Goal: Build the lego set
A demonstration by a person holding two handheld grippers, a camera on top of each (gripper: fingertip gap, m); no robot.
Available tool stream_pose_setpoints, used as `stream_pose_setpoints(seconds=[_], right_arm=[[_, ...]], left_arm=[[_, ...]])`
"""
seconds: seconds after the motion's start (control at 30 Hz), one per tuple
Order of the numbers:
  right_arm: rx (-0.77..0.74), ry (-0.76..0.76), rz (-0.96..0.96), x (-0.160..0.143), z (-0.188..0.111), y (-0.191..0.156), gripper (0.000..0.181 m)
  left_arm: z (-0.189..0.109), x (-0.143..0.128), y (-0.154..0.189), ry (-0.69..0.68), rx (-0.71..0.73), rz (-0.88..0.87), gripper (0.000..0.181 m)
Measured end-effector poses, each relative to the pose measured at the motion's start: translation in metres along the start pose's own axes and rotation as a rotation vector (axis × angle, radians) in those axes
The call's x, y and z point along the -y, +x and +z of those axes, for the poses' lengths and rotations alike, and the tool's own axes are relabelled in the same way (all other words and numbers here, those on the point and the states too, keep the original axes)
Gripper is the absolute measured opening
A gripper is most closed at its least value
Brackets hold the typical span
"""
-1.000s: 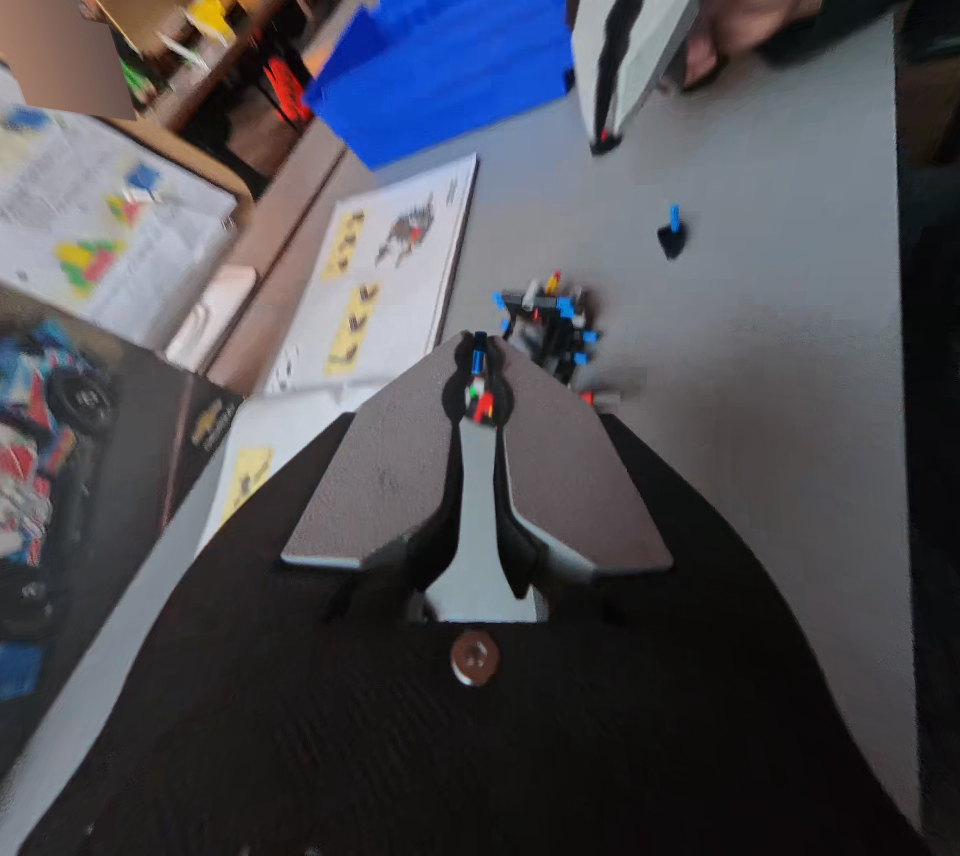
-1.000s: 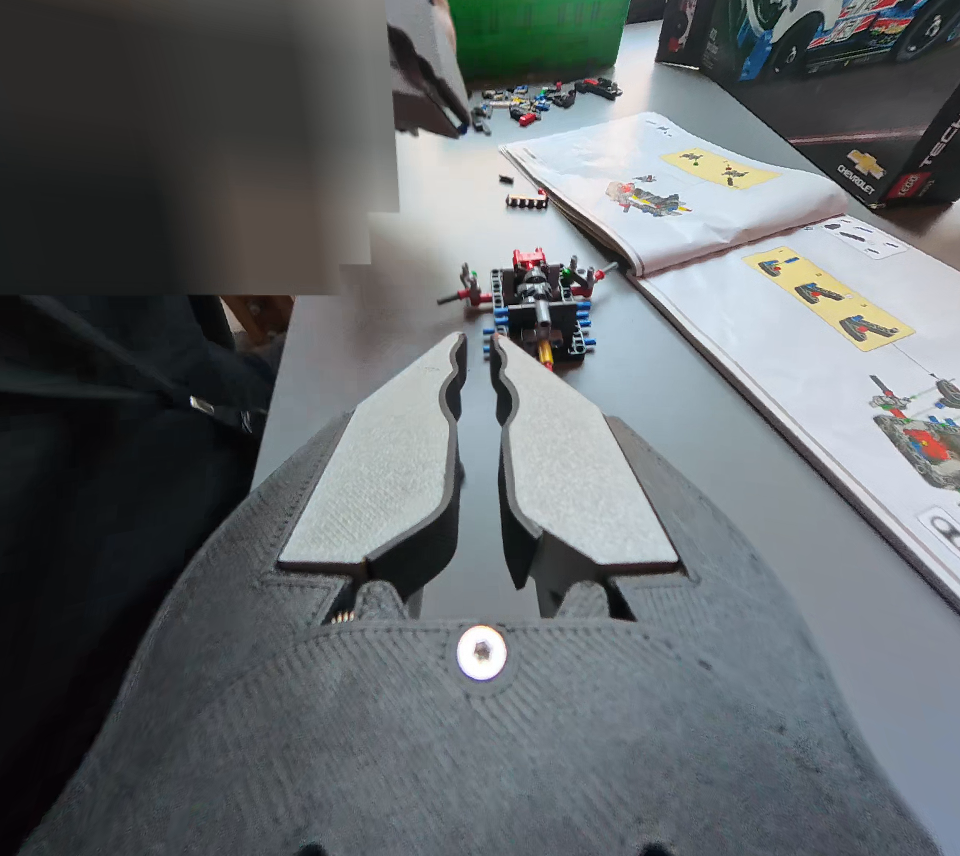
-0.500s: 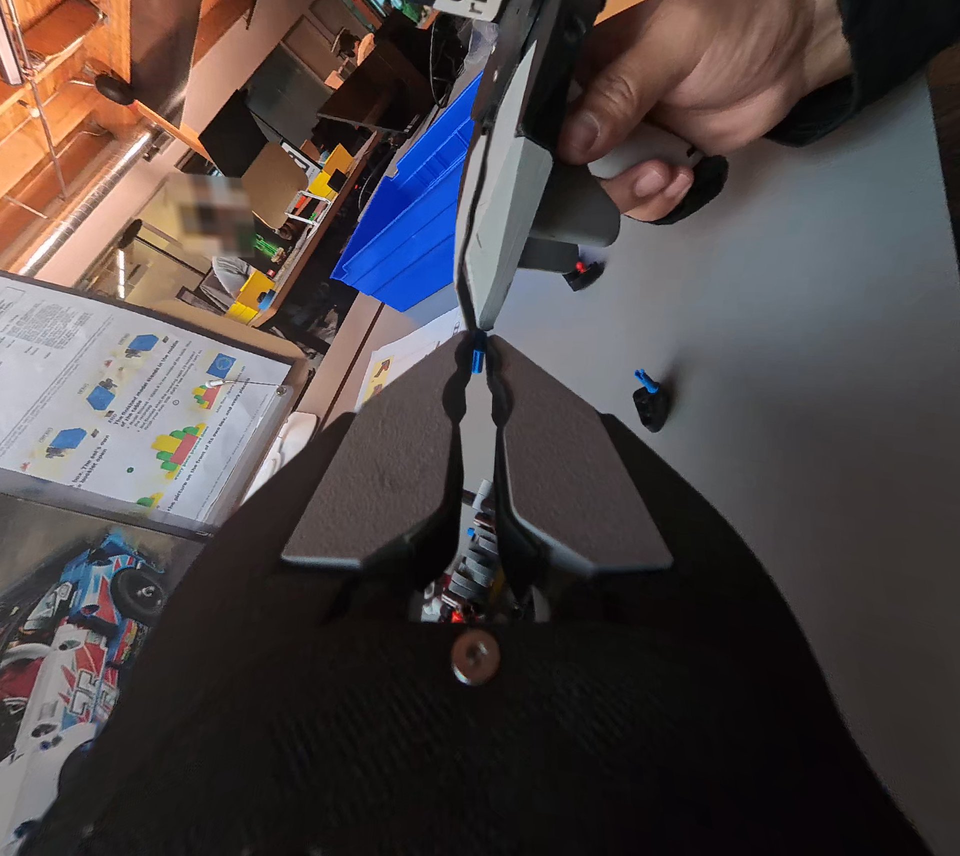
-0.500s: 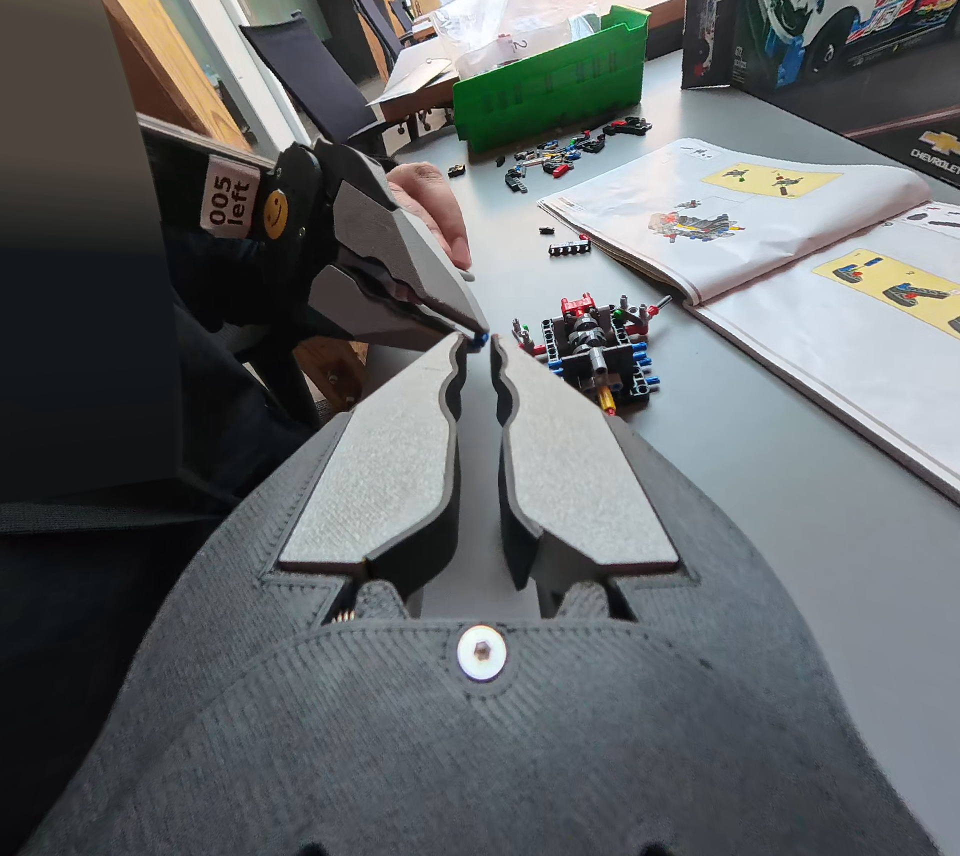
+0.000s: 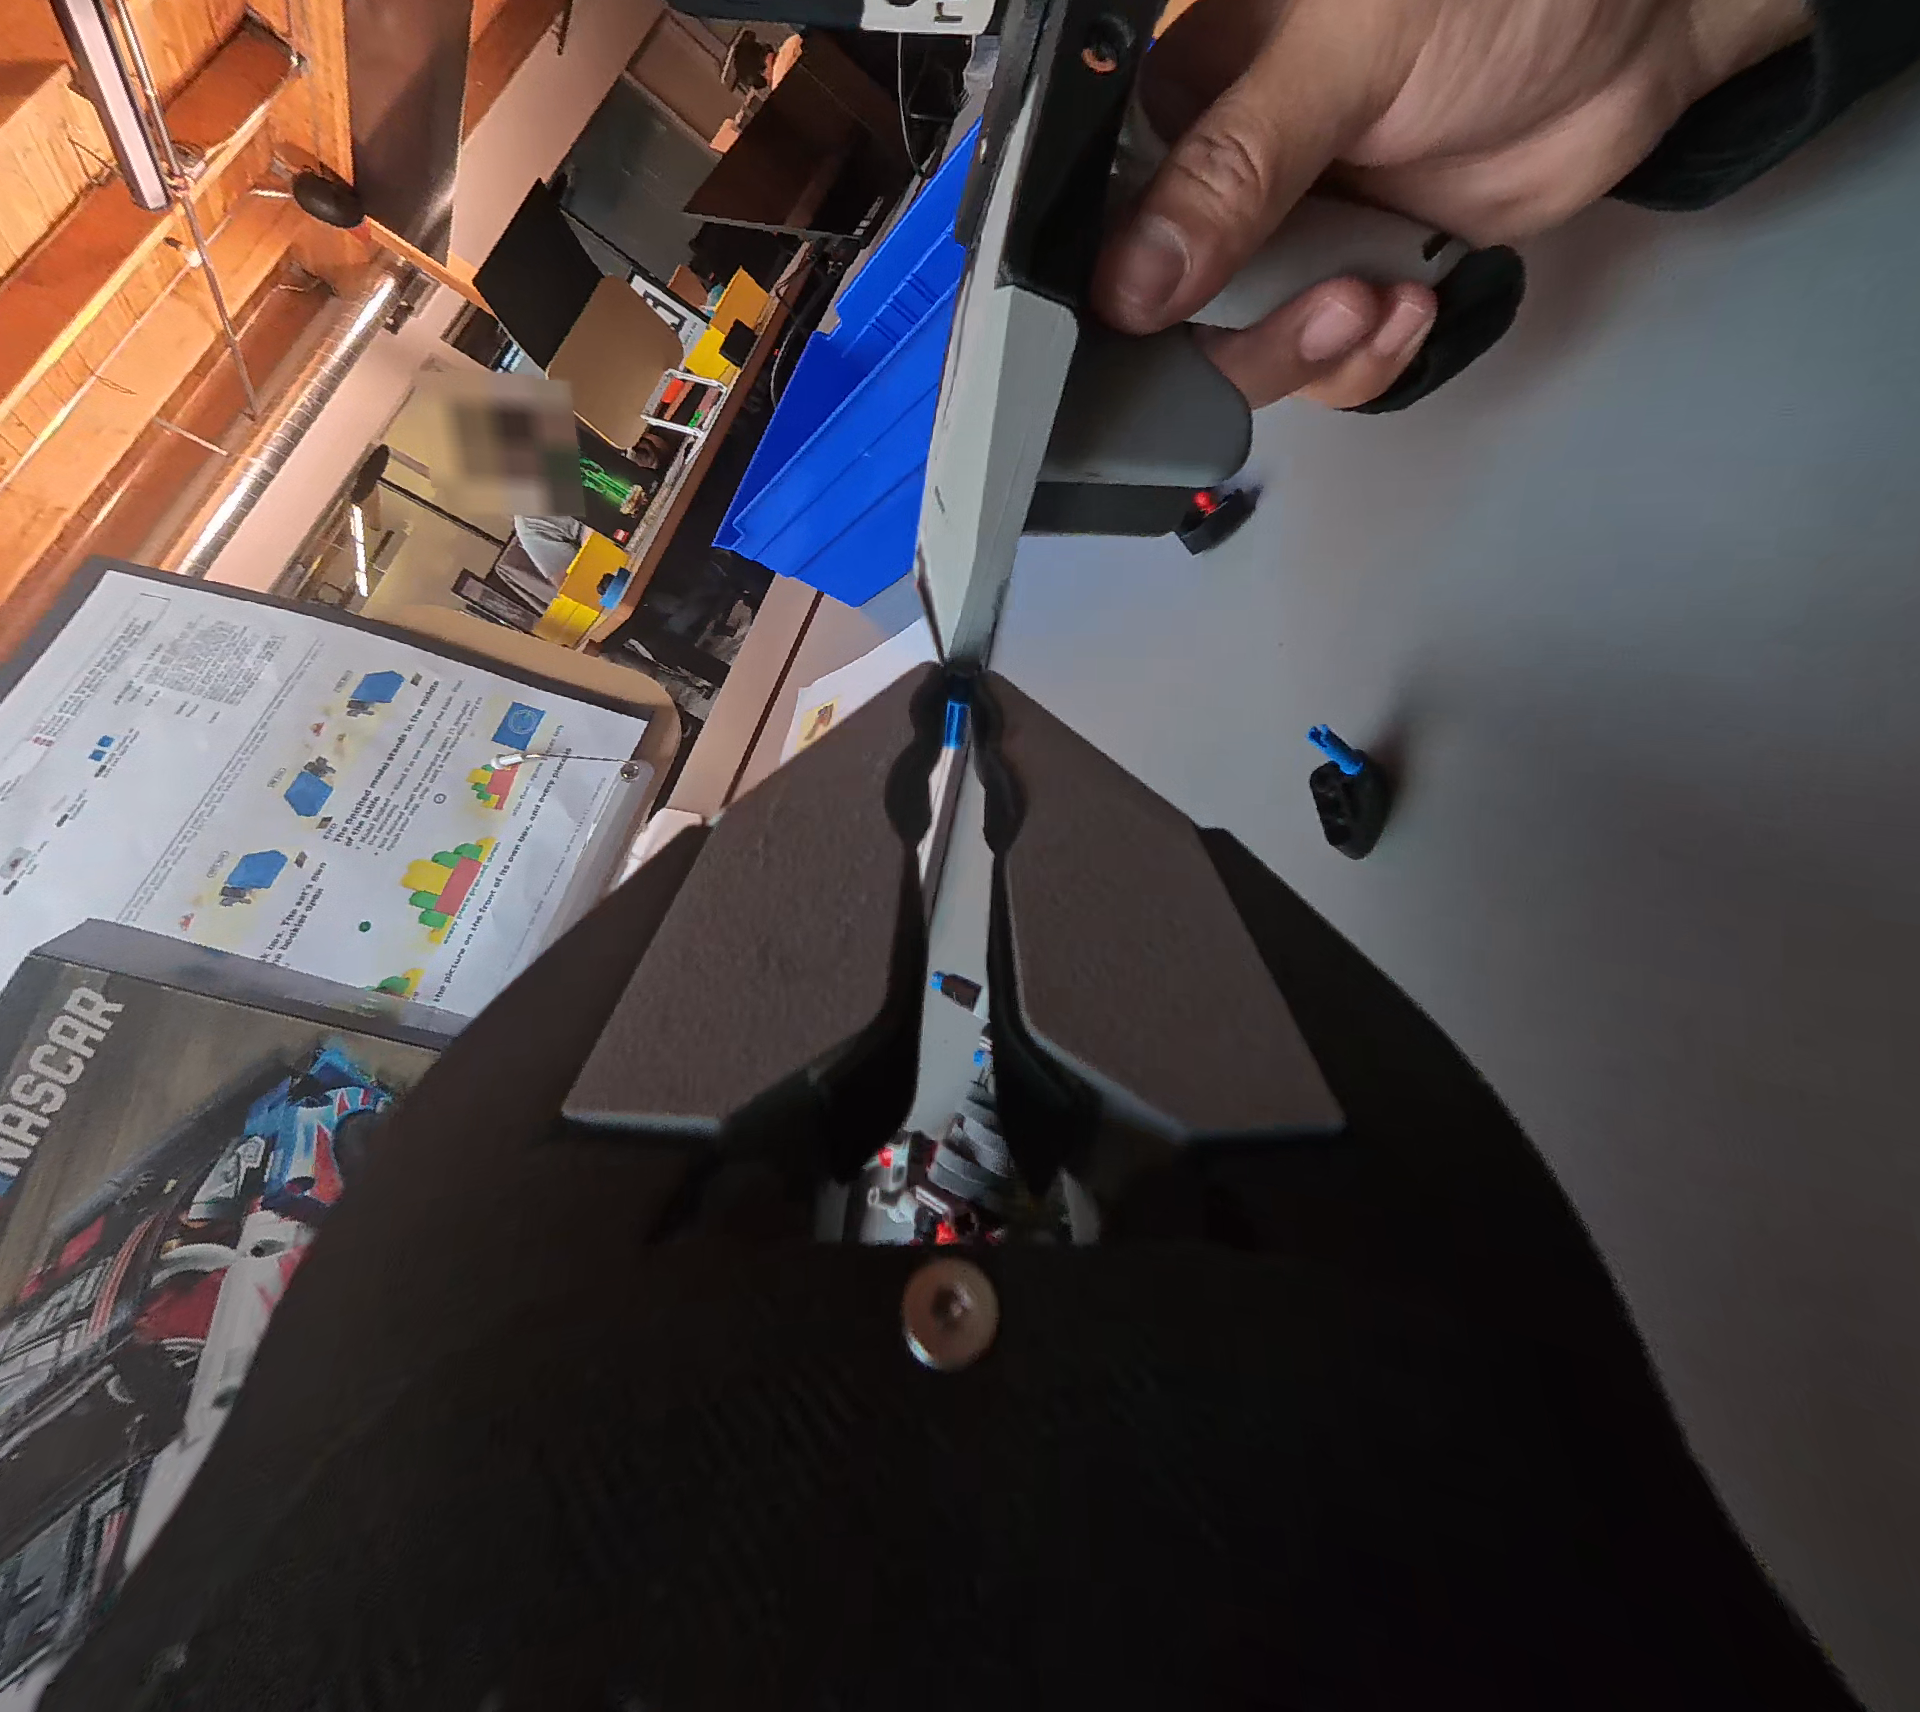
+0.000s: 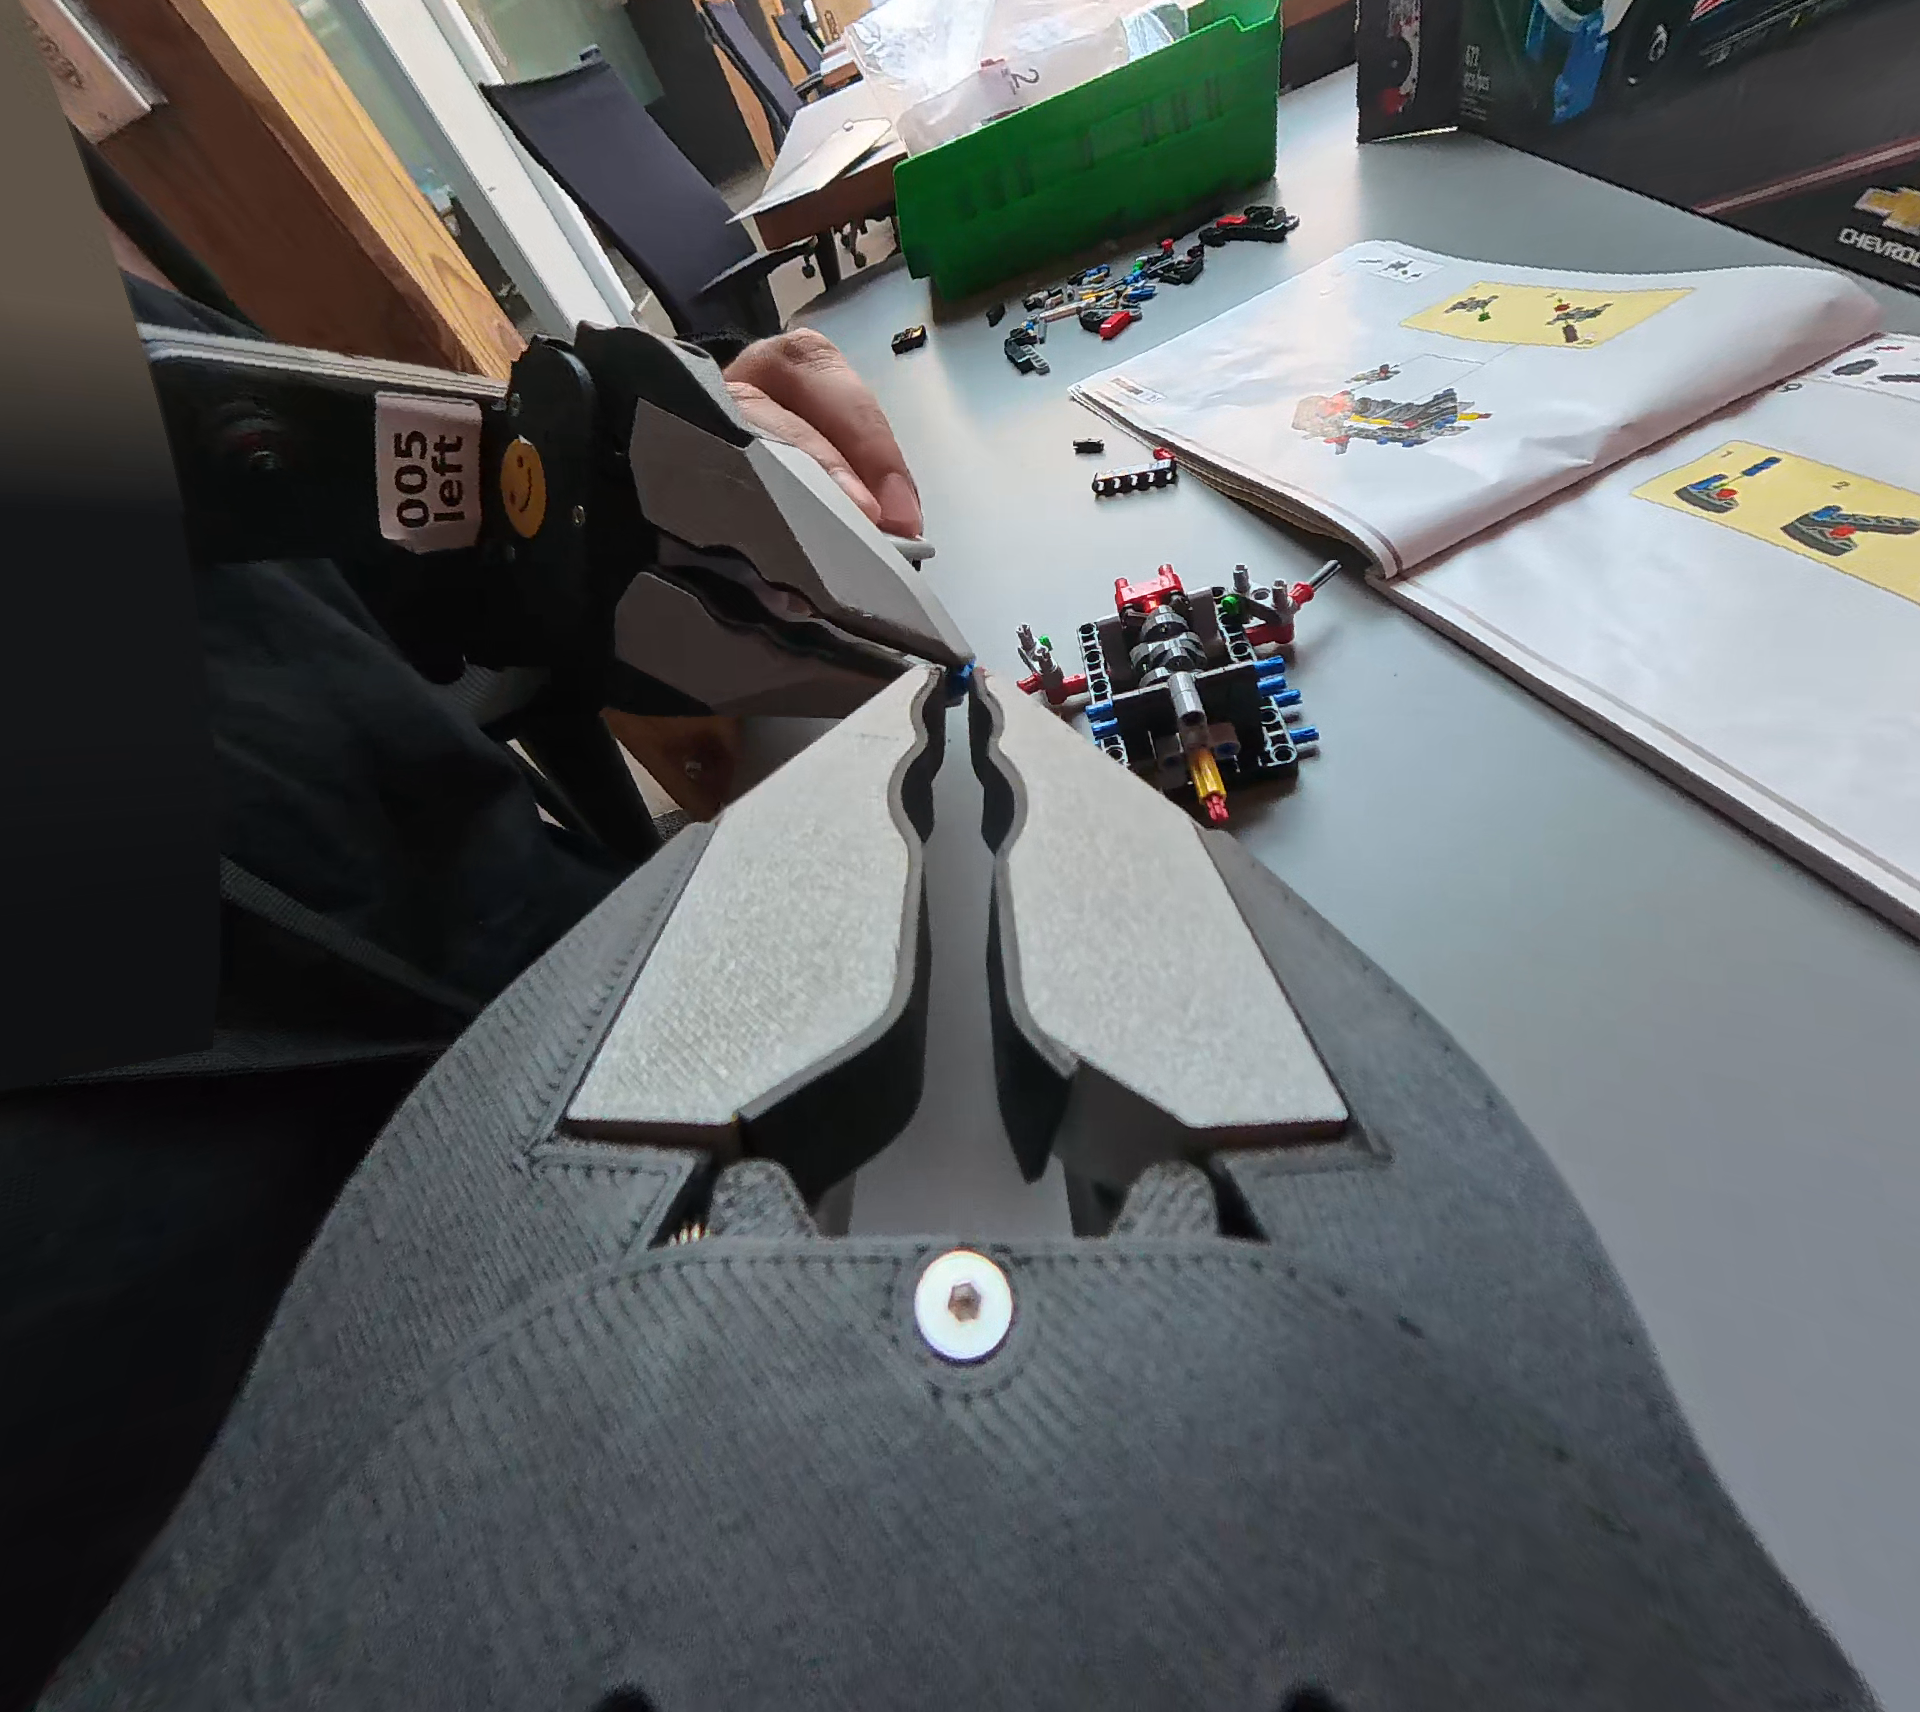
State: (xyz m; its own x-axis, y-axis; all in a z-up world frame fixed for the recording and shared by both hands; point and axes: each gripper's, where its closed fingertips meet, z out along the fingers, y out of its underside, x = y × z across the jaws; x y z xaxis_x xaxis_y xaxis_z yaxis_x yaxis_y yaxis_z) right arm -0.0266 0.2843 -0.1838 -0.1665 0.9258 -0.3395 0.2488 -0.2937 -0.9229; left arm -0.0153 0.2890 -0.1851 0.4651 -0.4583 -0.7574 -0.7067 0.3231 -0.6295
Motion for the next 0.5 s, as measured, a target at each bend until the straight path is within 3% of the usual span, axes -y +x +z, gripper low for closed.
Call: stream_pose_setpoints(seconds=[0.2,0.5], right_arm=[[-0.026,-0.033,-0.017,-0.004,-0.002,0.005,0.0],[-0.026,-0.067,-0.027,-0.011,-0.004,0.007,0.0]], left_arm=[[0.001,-0.001,0.0,0.008,-0.044,-0.156,0.004],[0.004,-0.008,0.011,-0.027,-0.109,-0.182,0.006]])
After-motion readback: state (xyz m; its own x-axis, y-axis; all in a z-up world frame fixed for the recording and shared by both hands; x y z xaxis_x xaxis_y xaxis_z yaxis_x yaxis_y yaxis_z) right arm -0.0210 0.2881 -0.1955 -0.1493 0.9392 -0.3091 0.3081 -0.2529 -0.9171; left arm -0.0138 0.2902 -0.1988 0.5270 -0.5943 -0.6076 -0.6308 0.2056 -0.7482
